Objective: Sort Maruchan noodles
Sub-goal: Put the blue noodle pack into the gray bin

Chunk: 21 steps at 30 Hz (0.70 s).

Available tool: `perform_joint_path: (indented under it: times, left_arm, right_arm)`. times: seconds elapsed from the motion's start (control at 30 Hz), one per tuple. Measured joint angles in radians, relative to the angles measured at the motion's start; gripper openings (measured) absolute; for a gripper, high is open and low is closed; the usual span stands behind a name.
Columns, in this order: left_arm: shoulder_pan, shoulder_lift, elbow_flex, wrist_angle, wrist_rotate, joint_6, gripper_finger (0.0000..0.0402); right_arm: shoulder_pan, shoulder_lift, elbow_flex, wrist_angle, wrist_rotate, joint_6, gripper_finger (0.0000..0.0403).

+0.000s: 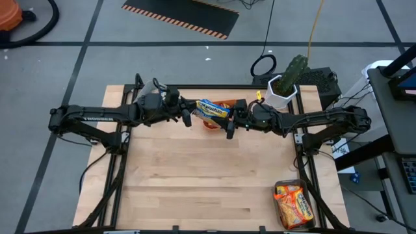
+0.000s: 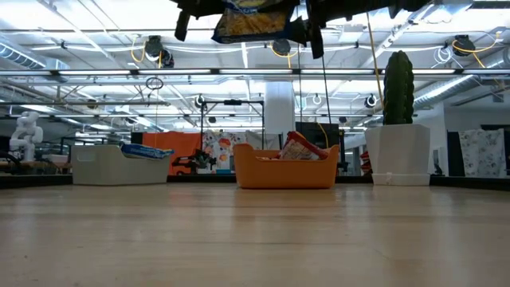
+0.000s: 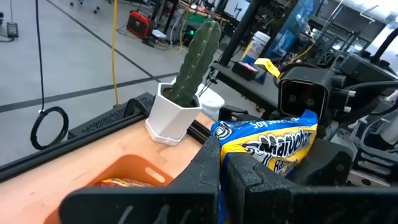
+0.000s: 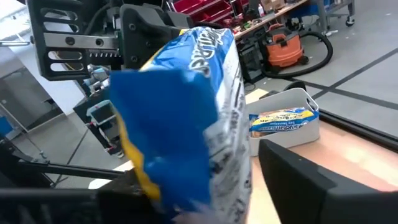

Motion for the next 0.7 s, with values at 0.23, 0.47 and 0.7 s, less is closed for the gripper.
perform_joint_path:
  times: [0.23,0.47,0.7]
  left_arm:
    - [-0.002,0.000,0.000,-0.010,-0.003,0.000,0.0001]
    - [-0.002,0.000,0.000,-0.008,-0.004,-0.001,0.0001]
    - [0.004,0.000,0.000,-0.015,0.006,-0.087,0.0086]
  right_arm:
    - [-0.039,-0.001,0.000,-0.001,-0.084,-0.004,0.0148]
    - [-0.104,-0.044,-0.001,-0.009,-0.224,-0.005,0.0112]
    - [-0.165,-0.069,-0.001,-0.065,-0.316,-0.004,0.0113]
